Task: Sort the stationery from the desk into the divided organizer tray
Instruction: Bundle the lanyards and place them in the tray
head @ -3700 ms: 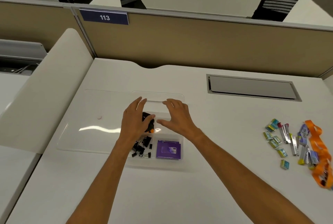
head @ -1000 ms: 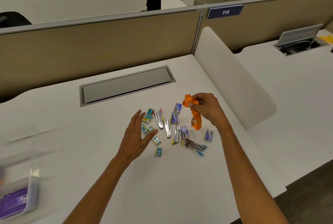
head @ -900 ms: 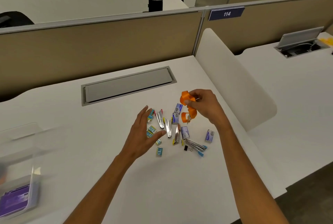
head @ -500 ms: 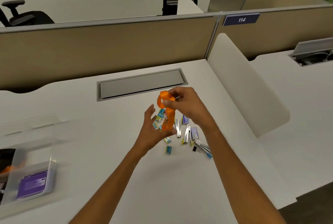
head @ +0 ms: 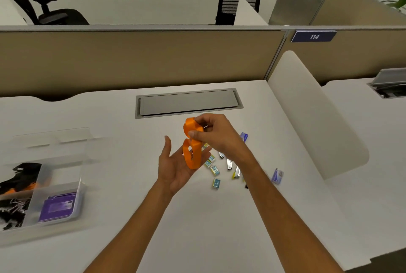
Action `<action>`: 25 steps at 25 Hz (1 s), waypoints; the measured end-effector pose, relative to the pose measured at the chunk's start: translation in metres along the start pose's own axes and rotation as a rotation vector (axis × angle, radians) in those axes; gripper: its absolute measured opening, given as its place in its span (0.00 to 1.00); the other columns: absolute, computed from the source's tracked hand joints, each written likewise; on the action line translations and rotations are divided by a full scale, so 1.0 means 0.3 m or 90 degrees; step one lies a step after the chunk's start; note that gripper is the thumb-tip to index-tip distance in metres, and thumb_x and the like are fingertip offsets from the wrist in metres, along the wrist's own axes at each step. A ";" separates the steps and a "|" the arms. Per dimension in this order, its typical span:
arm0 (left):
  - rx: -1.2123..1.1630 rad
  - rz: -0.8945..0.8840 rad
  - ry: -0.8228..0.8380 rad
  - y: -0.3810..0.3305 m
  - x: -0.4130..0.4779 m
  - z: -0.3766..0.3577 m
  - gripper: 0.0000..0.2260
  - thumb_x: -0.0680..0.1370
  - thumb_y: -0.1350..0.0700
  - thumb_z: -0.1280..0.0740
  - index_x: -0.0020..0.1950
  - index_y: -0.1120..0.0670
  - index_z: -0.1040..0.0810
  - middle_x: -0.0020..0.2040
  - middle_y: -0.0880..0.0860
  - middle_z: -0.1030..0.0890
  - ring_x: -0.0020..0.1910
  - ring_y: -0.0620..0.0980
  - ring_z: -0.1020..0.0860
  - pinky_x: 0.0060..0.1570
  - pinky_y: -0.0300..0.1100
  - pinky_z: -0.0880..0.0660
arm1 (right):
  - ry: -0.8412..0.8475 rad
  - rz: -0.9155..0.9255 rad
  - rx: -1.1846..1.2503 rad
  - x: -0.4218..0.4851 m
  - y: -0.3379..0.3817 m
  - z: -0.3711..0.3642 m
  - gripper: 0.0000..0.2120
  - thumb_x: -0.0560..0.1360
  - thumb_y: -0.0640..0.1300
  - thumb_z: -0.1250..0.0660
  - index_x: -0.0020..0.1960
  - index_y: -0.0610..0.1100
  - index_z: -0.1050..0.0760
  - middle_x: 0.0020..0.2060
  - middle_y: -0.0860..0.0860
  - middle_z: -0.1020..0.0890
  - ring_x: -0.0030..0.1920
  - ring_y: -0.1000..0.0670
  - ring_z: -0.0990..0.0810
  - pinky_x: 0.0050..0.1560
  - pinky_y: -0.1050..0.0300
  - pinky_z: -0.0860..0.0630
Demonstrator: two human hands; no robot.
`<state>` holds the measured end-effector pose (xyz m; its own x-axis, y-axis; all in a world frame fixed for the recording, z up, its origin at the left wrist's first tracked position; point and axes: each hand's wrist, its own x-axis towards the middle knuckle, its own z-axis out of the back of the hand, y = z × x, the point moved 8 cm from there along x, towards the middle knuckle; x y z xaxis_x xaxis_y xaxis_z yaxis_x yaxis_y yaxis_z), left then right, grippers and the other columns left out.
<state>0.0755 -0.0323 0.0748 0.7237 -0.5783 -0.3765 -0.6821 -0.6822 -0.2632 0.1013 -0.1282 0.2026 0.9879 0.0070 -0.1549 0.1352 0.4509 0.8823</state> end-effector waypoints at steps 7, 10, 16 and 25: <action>0.107 -0.061 -0.067 -0.130 -0.096 0.036 0.25 0.80 0.42 0.41 0.74 0.53 0.31 0.72 0.60 0.27 0.69 0.65 0.28 0.65 0.68 0.32 | 0.103 -0.005 -0.155 0.007 -0.009 -0.180 0.15 0.76 0.42 0.31 0.63 0.45 0.21 0.61 0.46 0.22 0.57 0.43 0.21 0.47 0.53 0.21; 0.162 -0.102 -0.057 -0.174 -0.160 0.020 0.20 0.79 0.51 0.36 0.71 0.52 0.27 0.67 0.57 0.22 0.65 0.64 0.24 0.57 0.67 0.25 | 0.091 0.026 -0.238 0.029 0.034 -0.252 0.12 0.78 0.41 0.33 0.60 0.44 0.19 0.58 0.45 0.20 0.55 0.45 0.21 0.52 0.58 0.26; 0.259 -0.190 -0.125 -0.343 -0.270 0.088 0.15 0.80 0.56 0.35 0.67 0.53 0.24 0.62 0.57 0.19 0.60 0.60 0.20 0.56 0.61 0.22 | -0.005 0.031 -0.177 0.061 0.096 -0.400 0.08 0.73 0.43 0.28 0.52 0.44 0.18 0.47 0.47 0.15 0.46 0.49 0.18 0.43 0.61 0.23; 0.480 -0.347 -0.252 -0.769 -0.547 0.323 0.11 0.82 0.57 0.37 0.62 0.56 0.22 0.59 0.54 0.17 0.56 0.56 0.17 0.56 0.54 0.21 | 0.117 -0.028 0.073 0.133 0.178 -0.820 0.20 0.70 0.45 0.24 0.59 0.48 0.25 0.55 0.48 0.19 0.48 0.48 0.16 0.44 0.52 0.16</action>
<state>0.1039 0.2635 0.1113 0.9631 0.0112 -0.2691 -0.2562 -0.2694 -0.9283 0.1292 0.1158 0.1342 0.9518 0.1571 -0.2634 0.1955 0.3507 0.9159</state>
